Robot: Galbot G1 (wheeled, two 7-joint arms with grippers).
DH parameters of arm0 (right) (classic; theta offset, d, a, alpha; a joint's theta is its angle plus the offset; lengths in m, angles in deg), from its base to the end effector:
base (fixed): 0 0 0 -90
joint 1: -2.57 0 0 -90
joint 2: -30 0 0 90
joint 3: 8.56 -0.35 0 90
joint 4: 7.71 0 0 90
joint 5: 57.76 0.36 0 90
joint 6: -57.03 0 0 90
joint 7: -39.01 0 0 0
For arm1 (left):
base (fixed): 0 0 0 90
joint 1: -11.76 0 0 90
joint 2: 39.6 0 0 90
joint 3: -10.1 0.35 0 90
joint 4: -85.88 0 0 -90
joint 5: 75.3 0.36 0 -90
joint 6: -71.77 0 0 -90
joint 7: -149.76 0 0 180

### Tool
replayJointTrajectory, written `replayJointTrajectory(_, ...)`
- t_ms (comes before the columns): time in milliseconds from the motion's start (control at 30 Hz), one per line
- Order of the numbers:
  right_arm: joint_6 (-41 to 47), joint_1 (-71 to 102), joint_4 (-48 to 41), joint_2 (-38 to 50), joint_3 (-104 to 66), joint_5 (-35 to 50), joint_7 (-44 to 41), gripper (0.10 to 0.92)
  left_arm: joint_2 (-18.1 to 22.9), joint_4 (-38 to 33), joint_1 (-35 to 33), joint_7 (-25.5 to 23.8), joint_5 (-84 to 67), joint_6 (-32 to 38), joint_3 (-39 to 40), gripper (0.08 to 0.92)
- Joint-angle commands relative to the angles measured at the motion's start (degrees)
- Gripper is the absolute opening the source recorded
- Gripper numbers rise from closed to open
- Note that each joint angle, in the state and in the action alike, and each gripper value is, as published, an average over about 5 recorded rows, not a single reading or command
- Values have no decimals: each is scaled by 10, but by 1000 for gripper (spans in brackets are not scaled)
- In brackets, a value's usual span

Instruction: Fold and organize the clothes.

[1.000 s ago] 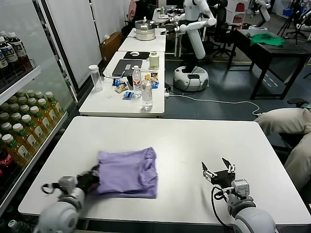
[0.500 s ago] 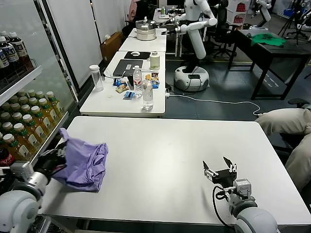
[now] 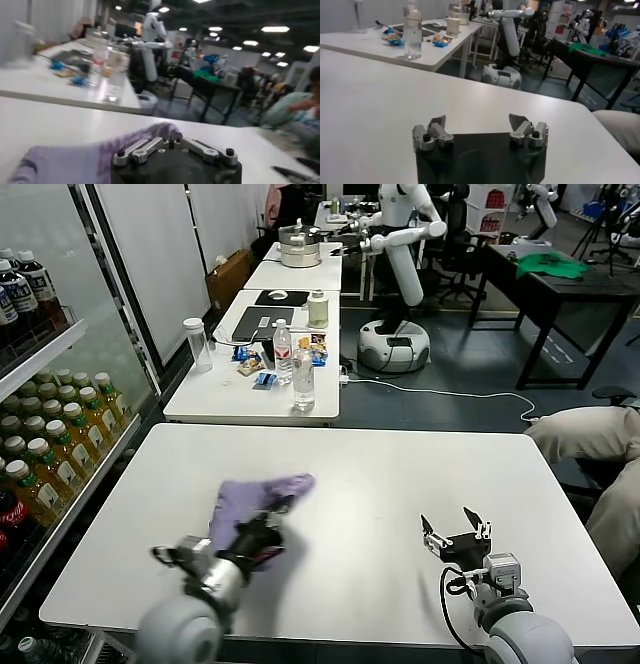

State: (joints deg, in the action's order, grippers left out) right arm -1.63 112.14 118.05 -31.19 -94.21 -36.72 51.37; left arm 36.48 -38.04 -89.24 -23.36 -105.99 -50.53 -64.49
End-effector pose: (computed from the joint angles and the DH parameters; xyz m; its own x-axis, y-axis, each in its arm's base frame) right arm 0.2299 -0.0479 -0.2229 -0.9423 -0.0707 0.3273 -0.1272 0.9797 -0.1547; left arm 0.2514 -0.0412 -0.2158 -0.8762 0.4204 0.2355 0.3475 0.8899 -0.2955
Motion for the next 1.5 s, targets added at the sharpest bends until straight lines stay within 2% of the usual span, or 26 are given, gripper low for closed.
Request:
replayJointTrajectory(33,4,-4,10,19,-33,20,-1,823,126,106,91,41,100,53,128,180)
replayJointTrajectory(167,5,-19,5,30,-49,40,-2,823,40,33,87,35,99,57,79,292)
replayJointTrajectory(267,6,-33,0,26,-32,46,-1,823,-31,0,63,17,108,73,8,379)
replayJointTrajectory(400,16,-45,0,2,44,91,11,823,-112,15,33,3,116,96,-106,491)
replayJointTrajectory(500,18,-40,-3,-19,111,132,30,823,-139,25,18,2,113,98,-153,578)
replayJointTrajectory(600,17,-44,-25,-45,171,156,45,823,-140,25,3,3,117,101,-160,664)
replayJointTrajectory(767,13,-65,-73,-69,208,160,54,823,-117,26,-16,0,155,111,-142,794)
replayJointTrajectory(1033,-9,-119,-166,-96,210,174,29,802,-99,43,-17,-3,168,112,-128,823)
replayJointTrajectory(1500,-37,-134,-175,-99,212,195,-1,413,-81,52,-24,-4,174,111,-121,823)
